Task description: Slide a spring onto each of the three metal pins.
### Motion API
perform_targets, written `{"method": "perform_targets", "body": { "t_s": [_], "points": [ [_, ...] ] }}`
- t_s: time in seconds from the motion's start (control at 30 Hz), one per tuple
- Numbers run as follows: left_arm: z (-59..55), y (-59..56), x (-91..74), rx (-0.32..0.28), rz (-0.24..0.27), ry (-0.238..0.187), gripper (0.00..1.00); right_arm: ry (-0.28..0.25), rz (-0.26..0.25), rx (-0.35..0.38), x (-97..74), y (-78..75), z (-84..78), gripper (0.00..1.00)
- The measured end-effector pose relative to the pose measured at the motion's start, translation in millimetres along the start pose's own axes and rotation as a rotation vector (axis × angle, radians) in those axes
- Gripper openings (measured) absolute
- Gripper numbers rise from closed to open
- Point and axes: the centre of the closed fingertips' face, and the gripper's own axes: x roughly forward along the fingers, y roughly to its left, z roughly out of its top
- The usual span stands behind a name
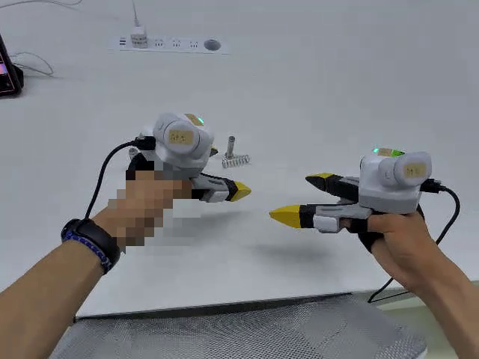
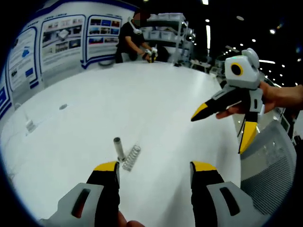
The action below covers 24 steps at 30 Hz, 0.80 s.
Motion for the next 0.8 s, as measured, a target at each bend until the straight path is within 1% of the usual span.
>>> {"method": "perform_targets", "body": {
  "t_s": [0.1, 0.17, 0.23, 0.3, 0.47, 0.6, 0.67, 0.8],
  "points": [
    [-2.1, 1.5, 7.0, -0.007, 0.002, 0.009, 0.61, -0.001, -0.003, 0.006, -2.0, -1.7, -1.3, 0.78],
    [-4.2, 2.0, 10.8, -0.024, 0.006, 0.017, 0.6, -0.002, -0.004, 0.009, -2.9, -1.6, -2.2, 0.78],
    [-5.7, 2.3, 15.1, -0.037, 0.011, 0.017, 0.58, -0.005, -0.005, 0.013, -3.3, -1.5, -2.7, 0.78],
    [-8.7, 3.7, 20.1, -0.044, 0.02, 0.03, 0.57, -0.008, -0.007, 0.02, -3.5, -1.8, -3.1, 0.78],
    [-9.4, 11.2, 29.2, -0.089, 0.048, 0.021, 0.55, -0.011, -0.005, 0.027, -3.3, -0.5, -3.3, 0.77],
    [-11.5, 14.8, 34.6, -0.121, 0.055, 0.018, 0.53, -0.011, -0.005, 0.031, -3.9, -0.7, -4.0, 0.77],
    [-13.6, 17.9, 36.7, -0.128, 0.068, 0.02, 0.51, -0.01, -0.007, 0.034, -4.5, -1.6, -4.8, 0.77],
    [-17.5, 18.5, 36.8, -0.132, 0.081, 0.019, 0.45, -0.007, -0.007, 0.036, -6.4, -3.3, -5.9, 0.77]
  ]
}}
